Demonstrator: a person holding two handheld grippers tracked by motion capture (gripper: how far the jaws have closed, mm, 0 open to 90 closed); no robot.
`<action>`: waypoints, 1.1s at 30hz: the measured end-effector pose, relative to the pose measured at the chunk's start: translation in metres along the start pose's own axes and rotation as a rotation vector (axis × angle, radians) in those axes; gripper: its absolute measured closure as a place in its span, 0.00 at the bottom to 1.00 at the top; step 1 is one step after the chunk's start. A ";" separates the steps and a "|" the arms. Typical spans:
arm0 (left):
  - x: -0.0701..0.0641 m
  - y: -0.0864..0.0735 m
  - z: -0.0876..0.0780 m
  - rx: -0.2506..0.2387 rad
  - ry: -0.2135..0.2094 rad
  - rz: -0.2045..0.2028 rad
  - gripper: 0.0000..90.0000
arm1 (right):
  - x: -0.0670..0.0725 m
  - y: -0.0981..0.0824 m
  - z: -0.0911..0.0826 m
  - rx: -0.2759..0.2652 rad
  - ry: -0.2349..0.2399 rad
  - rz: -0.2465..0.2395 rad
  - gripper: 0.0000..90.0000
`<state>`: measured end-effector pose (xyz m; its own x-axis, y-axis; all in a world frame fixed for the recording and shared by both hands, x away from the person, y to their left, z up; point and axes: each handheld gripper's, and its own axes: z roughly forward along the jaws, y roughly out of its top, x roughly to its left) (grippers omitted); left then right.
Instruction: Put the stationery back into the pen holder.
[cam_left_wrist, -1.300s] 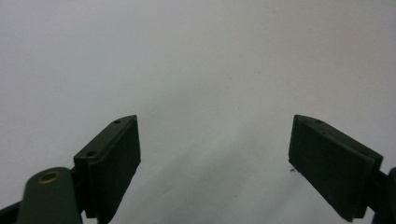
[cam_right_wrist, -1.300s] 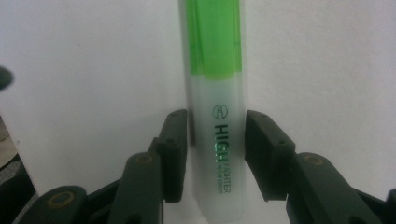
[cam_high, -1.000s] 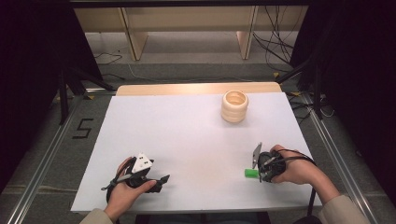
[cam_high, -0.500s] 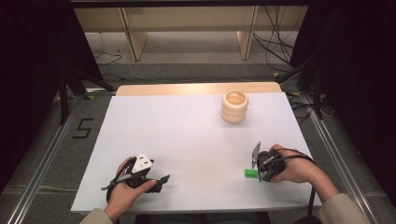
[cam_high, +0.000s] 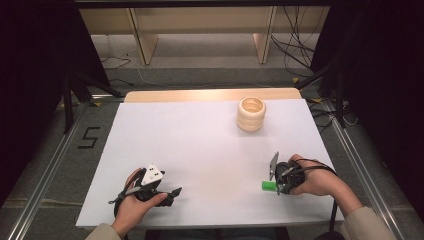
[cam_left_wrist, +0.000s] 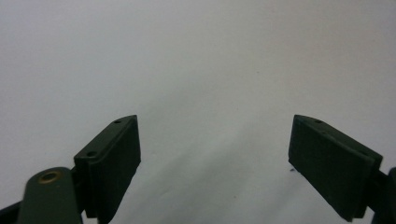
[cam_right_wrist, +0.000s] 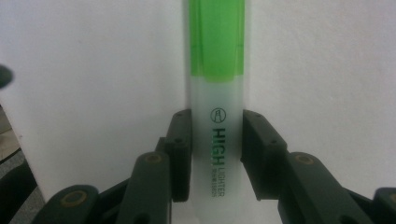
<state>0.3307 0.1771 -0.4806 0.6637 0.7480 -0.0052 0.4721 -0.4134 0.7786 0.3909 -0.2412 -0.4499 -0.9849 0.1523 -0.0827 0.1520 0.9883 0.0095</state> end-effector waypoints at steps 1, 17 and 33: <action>0.000 0.000 0.000 0.000 0.000 0.000 0.18 | 0.000 0.000 0.000 0.000 0.000 -0.001 0.73; 0.000 0.000 0.000 -0.001 -0.001 0.000 0.18 | 0.000 -0.004 -0.003 -0.013 0.005 0.039 0.74; 0.000 0.000 0.000 -0.002 0.001 -0.002 0.18 | 0.000 -0.019 -0.013 -0.168 -0.035 0.188 0.74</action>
<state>0.3309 0.1773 -0.4803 0.6618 0.7497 -0.0062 0.4723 -0.4105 0.7800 0.3870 -0.2597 -0.4370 -0.9367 0.3362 -0.0981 0.3135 0.9297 0.1931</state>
